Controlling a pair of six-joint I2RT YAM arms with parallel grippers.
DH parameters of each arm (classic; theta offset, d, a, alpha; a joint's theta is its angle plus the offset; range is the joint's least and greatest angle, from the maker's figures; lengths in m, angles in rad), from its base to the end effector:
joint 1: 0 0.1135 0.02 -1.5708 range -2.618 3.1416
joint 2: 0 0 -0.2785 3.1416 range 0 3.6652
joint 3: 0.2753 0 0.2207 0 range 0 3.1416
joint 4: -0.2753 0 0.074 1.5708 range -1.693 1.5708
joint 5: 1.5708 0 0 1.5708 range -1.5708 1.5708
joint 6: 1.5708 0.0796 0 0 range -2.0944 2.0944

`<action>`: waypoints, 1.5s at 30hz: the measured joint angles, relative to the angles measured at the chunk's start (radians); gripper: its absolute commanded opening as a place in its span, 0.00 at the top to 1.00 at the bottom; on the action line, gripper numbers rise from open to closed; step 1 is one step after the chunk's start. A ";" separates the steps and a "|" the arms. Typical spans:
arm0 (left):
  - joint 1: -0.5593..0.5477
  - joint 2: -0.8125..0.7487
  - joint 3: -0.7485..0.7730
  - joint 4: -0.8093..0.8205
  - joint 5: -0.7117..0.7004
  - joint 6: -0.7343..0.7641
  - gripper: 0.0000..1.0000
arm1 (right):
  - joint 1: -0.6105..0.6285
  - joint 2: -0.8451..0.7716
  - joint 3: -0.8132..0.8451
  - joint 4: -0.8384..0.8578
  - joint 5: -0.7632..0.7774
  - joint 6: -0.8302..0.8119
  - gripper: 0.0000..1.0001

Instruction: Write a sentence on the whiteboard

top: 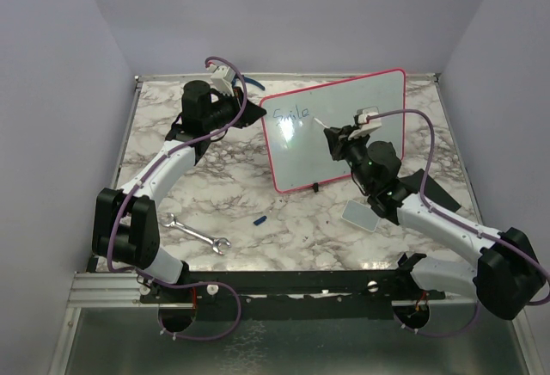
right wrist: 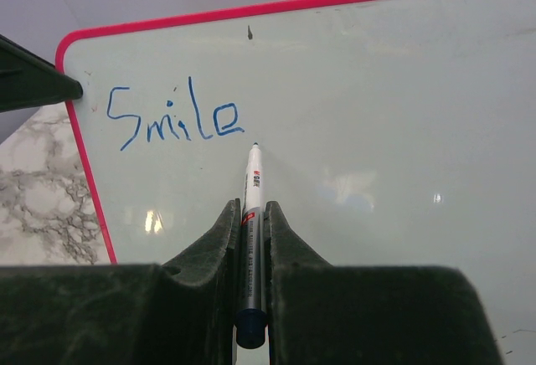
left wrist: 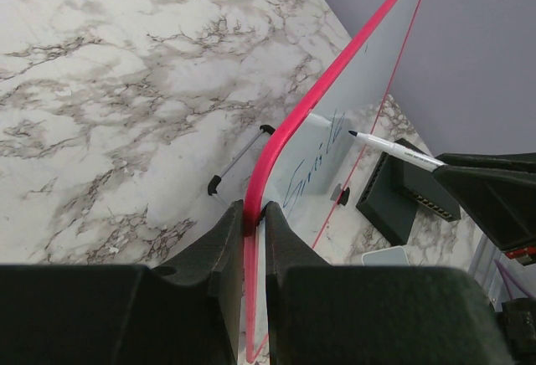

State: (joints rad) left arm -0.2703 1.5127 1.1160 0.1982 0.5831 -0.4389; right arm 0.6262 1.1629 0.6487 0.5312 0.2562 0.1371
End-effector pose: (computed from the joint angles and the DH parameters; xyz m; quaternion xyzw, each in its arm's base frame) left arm 0.3358 -0.1385 0.3371 0.1191 0.7537 -0.4193 0.4919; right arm 0.2346 0.1448 0.3195 -0.0800 0.6967 0.1803 0.6897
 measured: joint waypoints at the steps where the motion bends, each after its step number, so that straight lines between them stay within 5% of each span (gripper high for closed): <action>1: 0.000 0.000 0.000 0.000 0.000 0.000 0.97 | 0.000 0.000 0.001 0.002 0.000 0.000 1.00; 45: 0.000 0.000 0.000 -0.001 0.000 0.003 0.97 | 0.000 0.045 0.031 0.051 0.047 -0.016 1.00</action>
State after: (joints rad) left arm -0.2703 1.5127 1.1160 0.1970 0.5831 -0.4362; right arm 0.6262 1.2083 0.6796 0.5827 0.3027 0.1211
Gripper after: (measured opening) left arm 0.136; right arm 0.114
